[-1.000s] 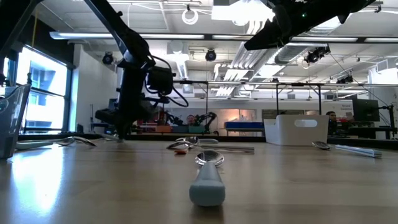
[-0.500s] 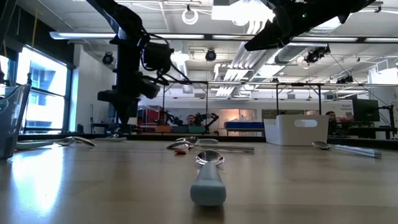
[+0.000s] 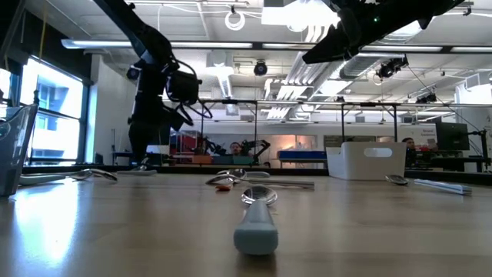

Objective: Sort silverware by color (type)
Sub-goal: Put the light blue spoon into the black bin

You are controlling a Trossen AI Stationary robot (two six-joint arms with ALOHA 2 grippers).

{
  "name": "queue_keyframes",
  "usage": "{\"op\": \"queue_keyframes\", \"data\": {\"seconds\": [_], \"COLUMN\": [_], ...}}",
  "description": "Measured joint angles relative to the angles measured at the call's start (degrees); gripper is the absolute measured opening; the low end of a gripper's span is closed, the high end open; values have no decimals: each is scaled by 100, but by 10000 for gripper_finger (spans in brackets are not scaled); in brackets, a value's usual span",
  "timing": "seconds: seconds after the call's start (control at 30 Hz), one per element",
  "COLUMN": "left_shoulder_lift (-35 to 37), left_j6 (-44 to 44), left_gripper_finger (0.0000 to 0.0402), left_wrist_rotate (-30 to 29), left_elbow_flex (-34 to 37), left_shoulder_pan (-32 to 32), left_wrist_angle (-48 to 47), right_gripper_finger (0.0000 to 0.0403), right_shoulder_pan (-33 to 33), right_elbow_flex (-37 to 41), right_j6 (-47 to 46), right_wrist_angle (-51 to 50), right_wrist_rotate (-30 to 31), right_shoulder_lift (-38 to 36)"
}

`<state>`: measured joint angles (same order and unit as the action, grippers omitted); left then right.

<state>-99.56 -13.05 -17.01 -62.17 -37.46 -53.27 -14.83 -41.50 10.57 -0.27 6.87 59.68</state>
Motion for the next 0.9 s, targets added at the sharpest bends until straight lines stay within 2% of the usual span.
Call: {"op": "queue_keyframes", "data": {"seconds": [0.17, 0.37, 0.47, 0.63, 0.9], "left_shoulder_lift": [-192, -304, -307, -307, -307], "left_j6": [-99, -206, -202, -197, -193], "left_gripper_finger": [170, 158, 157, 157, 178], "left_wrist_rotate": [-14, -315, -261, 201, 209], "left_elbow_flex": [0, 0, 0, 0, 0], "left_shoulder_pan": [-200, -329, -410, -540, -664], "left_wrist_angle": [9, 203, 189, 102, 170], "right_gripper_finger": [119, 119, 119, 119, 119], "right_shoulder_pan": [0, 0, 0, 0, 0], "right_elbow_flex": [0, 0, 0, 0, 0], "right_j6": [2, 2, 2, 18, 22], "right_wrist_angle": [0, -10, -16, -17, -16], "right_wrist_rotate": [0, 0, 0, -10, -133], "right_shoulder_lift": [0, 0, 0, 0, 0]}}
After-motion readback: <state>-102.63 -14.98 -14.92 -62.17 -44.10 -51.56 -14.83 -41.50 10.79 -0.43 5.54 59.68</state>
